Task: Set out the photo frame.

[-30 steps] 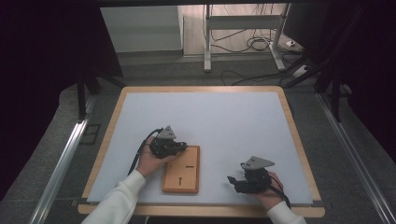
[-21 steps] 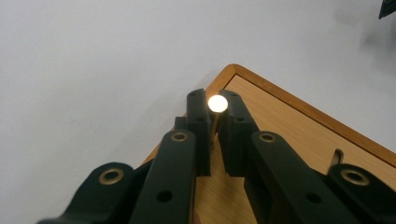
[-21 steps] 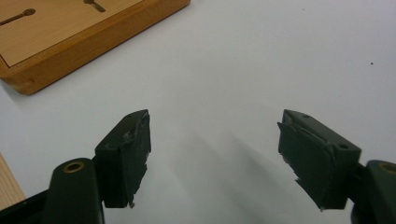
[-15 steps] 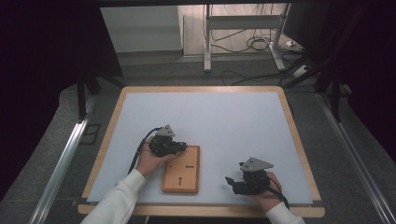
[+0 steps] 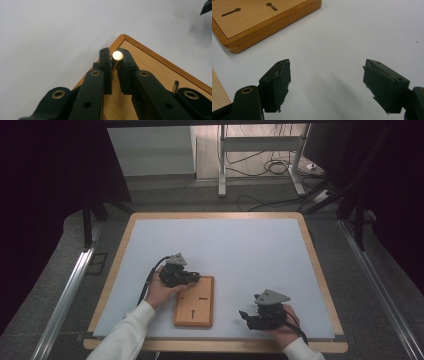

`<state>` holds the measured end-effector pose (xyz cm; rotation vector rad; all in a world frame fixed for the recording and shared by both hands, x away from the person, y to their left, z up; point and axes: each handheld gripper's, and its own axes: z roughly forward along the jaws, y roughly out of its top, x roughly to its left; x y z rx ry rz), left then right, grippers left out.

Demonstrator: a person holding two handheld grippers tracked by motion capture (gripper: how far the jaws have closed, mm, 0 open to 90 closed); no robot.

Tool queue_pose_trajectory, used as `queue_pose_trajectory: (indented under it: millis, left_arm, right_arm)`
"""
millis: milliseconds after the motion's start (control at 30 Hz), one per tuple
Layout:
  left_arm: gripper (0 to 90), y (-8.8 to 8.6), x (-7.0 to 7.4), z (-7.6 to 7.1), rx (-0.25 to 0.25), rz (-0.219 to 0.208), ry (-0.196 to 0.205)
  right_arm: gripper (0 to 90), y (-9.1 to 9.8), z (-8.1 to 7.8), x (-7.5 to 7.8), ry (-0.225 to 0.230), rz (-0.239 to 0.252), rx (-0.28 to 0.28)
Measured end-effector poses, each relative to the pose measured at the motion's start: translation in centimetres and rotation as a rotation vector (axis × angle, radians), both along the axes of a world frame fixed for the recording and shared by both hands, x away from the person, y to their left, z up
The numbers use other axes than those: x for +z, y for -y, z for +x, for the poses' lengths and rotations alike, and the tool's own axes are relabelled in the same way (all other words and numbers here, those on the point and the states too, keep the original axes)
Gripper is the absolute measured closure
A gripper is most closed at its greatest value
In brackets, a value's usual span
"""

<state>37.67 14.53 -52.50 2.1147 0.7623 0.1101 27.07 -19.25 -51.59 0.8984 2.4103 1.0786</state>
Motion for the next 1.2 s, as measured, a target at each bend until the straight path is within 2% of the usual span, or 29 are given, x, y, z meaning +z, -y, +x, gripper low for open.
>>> queue_pose_trajectory:
  millis: [233,567,1100,1200]
  left_arm:
    - [82.9,0.0,0.0,0.0,-0.003,0.001,-0.002]
    - [82.2,-0.3,-0.1,0.3,-0.010,-0.022,-0.035]
    - [81.9,-0.5,0.1,1.3,-0.028,-0.033,-0.093]
    - [81.8,-0.5,0.0,1.4,-0.031,-0.041,-0.102]
  right_arm:
    - [22.6,-0.3,-0.2,0.0,0.002,0.000,0.013]
    - [22.6,-1.1,-0.5,0.1,0.016,0.000,0.037]
    - [20.4,-4.6,-1.9,0.5,0.078,-0.035,0.133]
    - [20.3,-5.5,-2.2,0.4,0.098,-0.063,0.166]
